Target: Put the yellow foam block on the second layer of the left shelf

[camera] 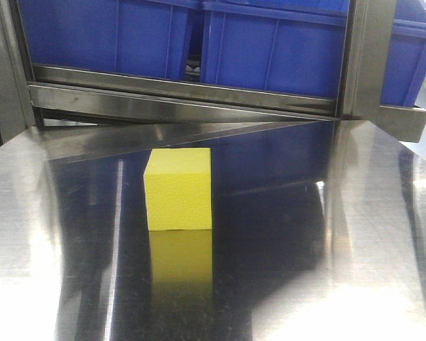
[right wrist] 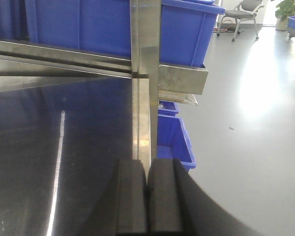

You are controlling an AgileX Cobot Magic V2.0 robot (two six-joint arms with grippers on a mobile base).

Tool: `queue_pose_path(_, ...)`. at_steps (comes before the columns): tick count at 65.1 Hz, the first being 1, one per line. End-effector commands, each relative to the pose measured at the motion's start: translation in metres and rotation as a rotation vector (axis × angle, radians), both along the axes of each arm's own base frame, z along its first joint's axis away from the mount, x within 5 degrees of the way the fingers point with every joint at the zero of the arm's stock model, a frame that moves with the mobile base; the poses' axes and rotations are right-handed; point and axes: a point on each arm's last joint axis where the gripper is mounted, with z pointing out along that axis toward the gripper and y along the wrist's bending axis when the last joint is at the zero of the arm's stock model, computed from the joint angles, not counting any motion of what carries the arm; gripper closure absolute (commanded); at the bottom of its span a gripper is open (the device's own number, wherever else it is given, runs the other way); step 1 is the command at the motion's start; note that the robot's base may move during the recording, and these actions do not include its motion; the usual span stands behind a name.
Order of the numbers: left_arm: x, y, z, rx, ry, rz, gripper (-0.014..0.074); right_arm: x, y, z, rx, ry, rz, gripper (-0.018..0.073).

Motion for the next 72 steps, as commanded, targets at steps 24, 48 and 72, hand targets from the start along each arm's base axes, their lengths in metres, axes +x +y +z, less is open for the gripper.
queue_pose_path(24, 0.000, -0.002, 0.000, 0.000, -0.070, -0.023, 0.0460, -0.002, 0.000, 0.016, -0.005, -0.124, 0.002, 0.0503)
queue_pose_path(48, 0.000, -0.002, 0.000, 0.000, -0.070, -0.023, 0.0460, -0.002, 0.000, 0.017, -0.005, -0.129, 0.002, 0.0503)
queue_pose_path(72, 0.000, -0.002, 0.000, 0.000, -0.070, -0.023, 0.0460, -0.018, -0.001, 0.094, 0.002, -0.222, -0.006, 0.0503)
